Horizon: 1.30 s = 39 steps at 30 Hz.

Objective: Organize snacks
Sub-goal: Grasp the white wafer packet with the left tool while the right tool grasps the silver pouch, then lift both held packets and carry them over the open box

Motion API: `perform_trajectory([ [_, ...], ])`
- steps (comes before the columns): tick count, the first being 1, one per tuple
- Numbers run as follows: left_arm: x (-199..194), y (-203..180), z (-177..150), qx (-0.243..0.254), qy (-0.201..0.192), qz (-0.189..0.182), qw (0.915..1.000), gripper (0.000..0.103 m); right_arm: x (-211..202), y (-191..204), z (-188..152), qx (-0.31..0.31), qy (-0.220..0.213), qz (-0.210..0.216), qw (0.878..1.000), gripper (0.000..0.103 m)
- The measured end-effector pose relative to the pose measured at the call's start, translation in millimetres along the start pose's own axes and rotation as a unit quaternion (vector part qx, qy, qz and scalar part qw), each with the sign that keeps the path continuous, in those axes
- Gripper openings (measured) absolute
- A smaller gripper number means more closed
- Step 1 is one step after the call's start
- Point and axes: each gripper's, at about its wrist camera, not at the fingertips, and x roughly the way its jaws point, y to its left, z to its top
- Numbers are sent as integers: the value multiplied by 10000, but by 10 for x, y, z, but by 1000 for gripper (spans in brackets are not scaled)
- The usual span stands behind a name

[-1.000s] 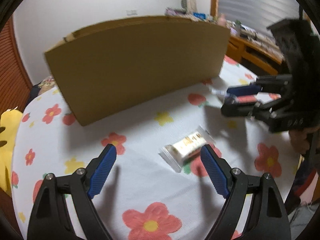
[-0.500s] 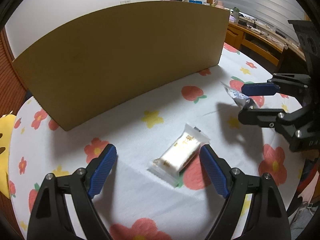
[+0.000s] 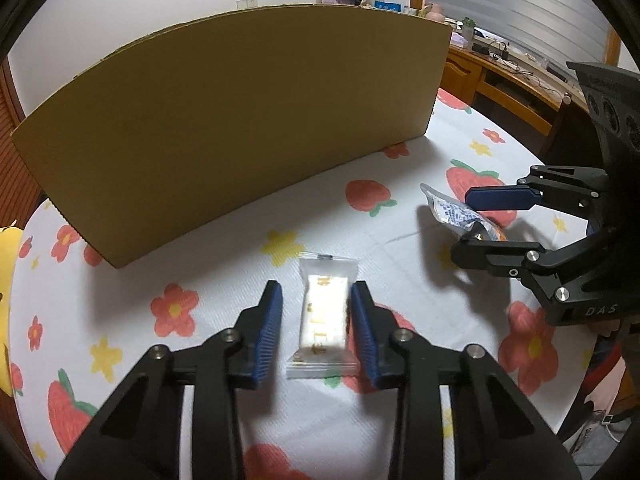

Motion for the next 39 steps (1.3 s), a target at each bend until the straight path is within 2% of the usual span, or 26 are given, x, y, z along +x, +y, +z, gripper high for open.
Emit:
perform_trajectory([
  [2,0,-4,-4,9,-32,14,10000,23,12,-6,-2,6,25,24,10000,56],
  [14,2,36,-15,-165,-157,43,9997,20,49,34,-21,-82,103,-76,9999,56],
  [24,-328,64,-11,-516,-672,49,9964,20,0,23,-7,-50,20,-130,9999,56],
  [31,-691,136,145,-661,-1208,153,9904,20,-337,-27,110,14,-362,-135,9993,56],
  [39,-927,284,464,-621,-1611,367,9843,20,-767,-49,430,-154,-902,-256,9955,56],
])
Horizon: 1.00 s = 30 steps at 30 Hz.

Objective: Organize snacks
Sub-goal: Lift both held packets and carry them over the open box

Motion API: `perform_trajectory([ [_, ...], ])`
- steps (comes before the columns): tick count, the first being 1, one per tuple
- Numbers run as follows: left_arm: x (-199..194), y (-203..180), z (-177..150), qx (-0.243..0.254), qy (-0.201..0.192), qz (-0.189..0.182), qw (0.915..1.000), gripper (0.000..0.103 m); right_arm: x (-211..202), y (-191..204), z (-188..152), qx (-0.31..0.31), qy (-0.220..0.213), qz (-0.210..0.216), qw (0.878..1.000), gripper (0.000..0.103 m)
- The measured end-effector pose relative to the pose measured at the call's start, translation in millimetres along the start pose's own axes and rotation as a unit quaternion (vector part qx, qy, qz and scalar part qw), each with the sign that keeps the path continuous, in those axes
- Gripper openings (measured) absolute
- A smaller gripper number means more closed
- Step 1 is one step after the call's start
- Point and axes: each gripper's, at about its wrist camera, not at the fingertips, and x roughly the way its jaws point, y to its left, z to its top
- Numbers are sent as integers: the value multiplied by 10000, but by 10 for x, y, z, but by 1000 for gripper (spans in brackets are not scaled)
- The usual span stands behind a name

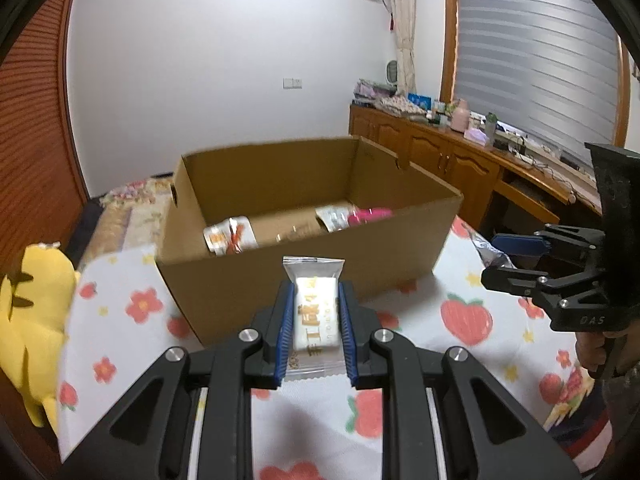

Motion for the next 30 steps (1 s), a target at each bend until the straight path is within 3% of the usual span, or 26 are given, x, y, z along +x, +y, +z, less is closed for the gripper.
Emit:
perform_trajectory([
  [13,-3,216,558,-199,-330,19,9993,20,-48,-32,590,-239,-411,-130,9988,56],
  [17,83,260,593,-214,-372,140,9990,20,-2,-39,697,-247,-478,-123,9985,56],
  [30,495,585,521,-605,-5,370,9975,20,264,-214,918,8,-474,-50,9989,56],
])
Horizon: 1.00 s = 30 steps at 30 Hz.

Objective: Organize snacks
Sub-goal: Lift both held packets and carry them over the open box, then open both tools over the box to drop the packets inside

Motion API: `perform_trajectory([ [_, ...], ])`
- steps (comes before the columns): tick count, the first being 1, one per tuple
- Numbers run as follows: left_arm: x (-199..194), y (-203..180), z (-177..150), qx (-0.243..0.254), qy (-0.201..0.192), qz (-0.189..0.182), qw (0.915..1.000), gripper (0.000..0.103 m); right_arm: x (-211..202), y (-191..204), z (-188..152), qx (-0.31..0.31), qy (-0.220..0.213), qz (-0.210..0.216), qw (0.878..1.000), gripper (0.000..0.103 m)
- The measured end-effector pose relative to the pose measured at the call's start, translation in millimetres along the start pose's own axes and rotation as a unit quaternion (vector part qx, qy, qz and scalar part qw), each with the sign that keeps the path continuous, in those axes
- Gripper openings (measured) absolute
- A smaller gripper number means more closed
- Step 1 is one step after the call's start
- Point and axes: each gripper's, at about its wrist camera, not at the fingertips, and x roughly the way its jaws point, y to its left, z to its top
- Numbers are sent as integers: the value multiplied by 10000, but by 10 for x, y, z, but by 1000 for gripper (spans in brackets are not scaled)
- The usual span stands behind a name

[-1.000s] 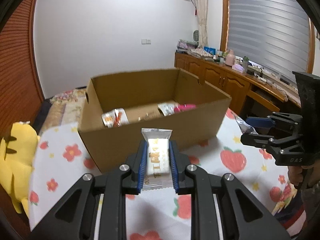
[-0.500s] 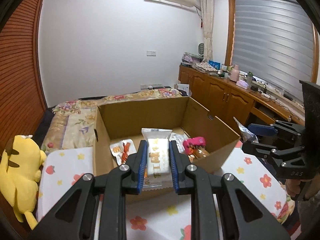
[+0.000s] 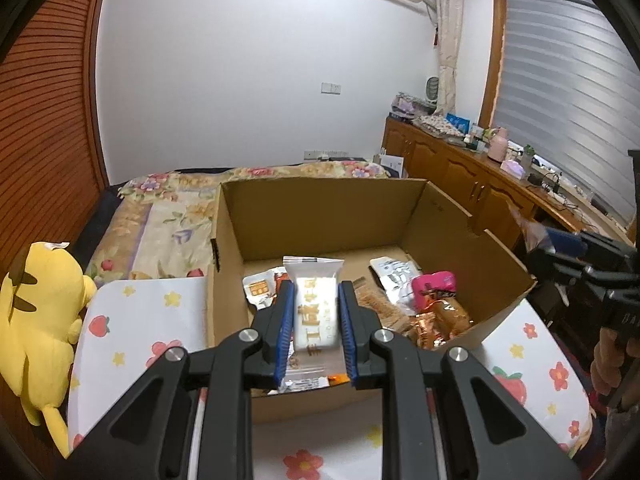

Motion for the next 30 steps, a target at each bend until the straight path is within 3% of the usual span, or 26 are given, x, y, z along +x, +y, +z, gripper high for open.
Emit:
perform_trajectory([
  [17,279,-80,-82,80,298,3,9995,20,504,-112,-93,226,337,-217,9989,56],
  [30,301,-126,-114,142,307,64,9994,24,644,-128,-115,257,405,-201,9986,60],
])
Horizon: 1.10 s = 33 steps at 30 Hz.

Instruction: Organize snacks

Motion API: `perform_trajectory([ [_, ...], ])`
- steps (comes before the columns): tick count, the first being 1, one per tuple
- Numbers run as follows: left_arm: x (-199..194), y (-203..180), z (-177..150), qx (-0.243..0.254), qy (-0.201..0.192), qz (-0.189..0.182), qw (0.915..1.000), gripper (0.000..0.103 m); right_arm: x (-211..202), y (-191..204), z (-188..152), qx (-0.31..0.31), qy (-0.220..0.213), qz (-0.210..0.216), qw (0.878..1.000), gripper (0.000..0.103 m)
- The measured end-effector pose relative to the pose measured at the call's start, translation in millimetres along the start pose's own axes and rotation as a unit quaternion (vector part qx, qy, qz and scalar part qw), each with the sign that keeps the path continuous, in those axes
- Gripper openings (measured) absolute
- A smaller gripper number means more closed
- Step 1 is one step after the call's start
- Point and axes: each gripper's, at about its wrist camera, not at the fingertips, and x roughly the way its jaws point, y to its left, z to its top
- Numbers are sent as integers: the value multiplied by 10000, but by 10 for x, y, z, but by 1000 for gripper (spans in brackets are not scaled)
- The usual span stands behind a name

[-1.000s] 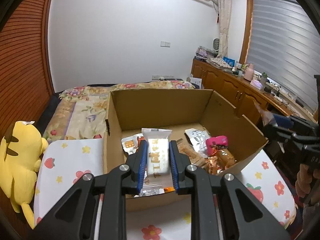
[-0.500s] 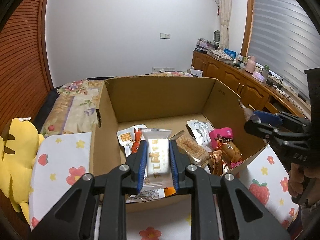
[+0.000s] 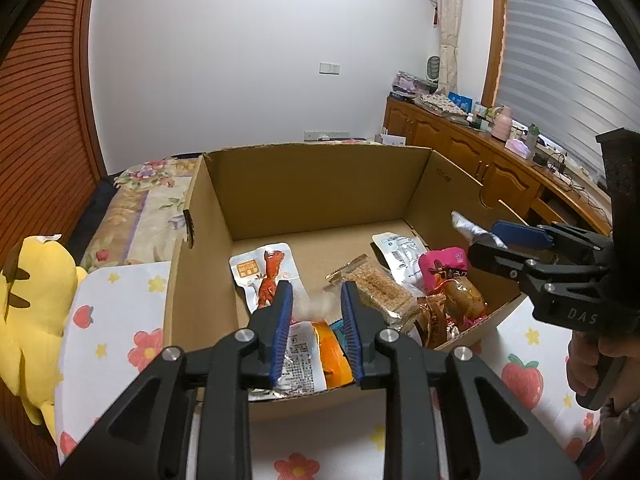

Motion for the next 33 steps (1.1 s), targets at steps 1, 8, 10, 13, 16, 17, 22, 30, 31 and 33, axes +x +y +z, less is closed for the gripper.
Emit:
perform_trajectory([
  [1,-2,-5,-1,14,-10,0,10000,27,9,6,-3,-3,17,9,10000,60],
  [8,-126,-56,5,72,-137,45,9999,48,-69,34,-12,20,-48,114,9999,62],
  [10,-216,-103,10,150,-204,93,9996,48,-143,66,-13,44,-99,136,9998,62],
  [13,-392,-173,19,218,-272,121,9993,48,-343,120,-38,59,-210,113,9997,62],
  [16,-608,-227,15,218,-358,113,9991,49,-577,169,-69,76,-330,57,9994,62],
  [17,-667,-246,16,227,-374,127,9990,49,-692,177,-85,122,-395,38,9991,62],
  [22,-1053,-334,-19,294,-554,256,9977,49,-1084,219,-121,215,-572,-28,9981,62],
  [30,-1520,-387,-120,325,-846,402,9951,81,-1616,356,-173,173,-915,-208,9954,74],
  [31,-1586,-391,-143,333,-936,440,9941,90,-1658,372,-190,174,-939,-242,9951,76],
  [33,-1682,-408,-191,377,-1095,551,9917,94,-1713,387,-215,204,-976,-275,9946,81],
])
